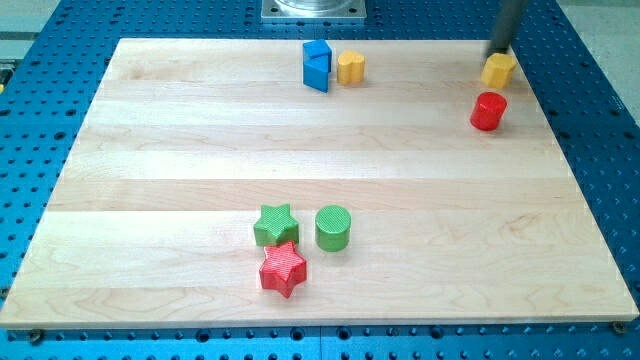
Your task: Slide the hexagon above the green circle
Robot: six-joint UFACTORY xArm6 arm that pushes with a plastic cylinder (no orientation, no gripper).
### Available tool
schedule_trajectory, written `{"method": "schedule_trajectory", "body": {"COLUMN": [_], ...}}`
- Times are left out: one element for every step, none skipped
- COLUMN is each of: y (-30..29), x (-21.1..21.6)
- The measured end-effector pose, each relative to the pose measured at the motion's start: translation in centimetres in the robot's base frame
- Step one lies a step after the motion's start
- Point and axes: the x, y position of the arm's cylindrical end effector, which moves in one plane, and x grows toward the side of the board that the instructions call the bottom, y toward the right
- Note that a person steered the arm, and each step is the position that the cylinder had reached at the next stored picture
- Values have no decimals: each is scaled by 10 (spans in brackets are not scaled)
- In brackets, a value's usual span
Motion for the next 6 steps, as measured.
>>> {"method": "schedule_trajectory", "body": {"y": [20, -87, -169, -102, -164, -253], "x": [13, 44, 51, 64, 95, 59]}}
